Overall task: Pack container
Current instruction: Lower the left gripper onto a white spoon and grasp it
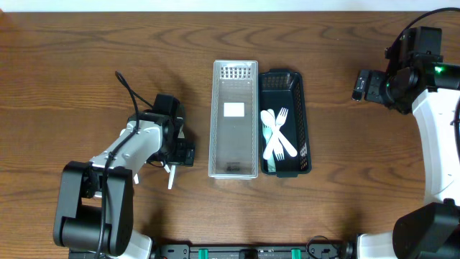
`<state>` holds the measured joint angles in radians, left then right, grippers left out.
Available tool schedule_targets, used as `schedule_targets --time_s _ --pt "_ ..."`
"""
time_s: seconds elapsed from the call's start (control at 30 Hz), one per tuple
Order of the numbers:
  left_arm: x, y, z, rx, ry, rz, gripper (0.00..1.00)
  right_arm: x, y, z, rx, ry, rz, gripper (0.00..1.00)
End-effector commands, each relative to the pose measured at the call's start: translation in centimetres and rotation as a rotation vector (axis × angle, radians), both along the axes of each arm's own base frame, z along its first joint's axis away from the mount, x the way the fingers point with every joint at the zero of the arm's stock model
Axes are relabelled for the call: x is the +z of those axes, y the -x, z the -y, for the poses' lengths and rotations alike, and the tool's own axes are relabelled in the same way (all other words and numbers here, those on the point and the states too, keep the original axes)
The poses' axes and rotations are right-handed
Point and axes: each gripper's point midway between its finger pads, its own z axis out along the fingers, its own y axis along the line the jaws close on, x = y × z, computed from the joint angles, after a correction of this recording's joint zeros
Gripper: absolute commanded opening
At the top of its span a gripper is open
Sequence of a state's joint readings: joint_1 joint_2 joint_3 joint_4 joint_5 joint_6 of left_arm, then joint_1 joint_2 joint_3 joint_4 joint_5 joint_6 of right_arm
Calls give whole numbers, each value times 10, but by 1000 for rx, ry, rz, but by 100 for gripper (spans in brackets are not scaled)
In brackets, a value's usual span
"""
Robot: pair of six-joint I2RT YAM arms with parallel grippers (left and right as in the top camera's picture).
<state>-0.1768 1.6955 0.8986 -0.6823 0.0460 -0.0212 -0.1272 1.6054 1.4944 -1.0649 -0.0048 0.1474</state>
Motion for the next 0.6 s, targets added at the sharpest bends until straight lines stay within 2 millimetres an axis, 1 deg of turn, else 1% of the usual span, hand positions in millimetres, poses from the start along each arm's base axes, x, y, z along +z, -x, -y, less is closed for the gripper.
schedule_targets --time_s 0.0,0.17,0.3,0.4,0.5,0.57 --pt "11 -9 -6 -15 -34 40 99 -1 1 0 13 2 -3 99" --pt "37 -22 -7 -13 -36 139 99 -1 1 0 13 2 -4 99" --pt "55 -29 -3 -58 -23 211 98 -1 1 0 13 2 -4 99" --pt "57 -29 4 -98 -11 220 98 -1 1 0 13 2 -3 99" --pt "53 -29 17 -154 19 212 98 -1 1 0 13 2 -2 99" --pt "50 -30 20 -163 20 209 98 -1 1 0 13 2 -3 99"
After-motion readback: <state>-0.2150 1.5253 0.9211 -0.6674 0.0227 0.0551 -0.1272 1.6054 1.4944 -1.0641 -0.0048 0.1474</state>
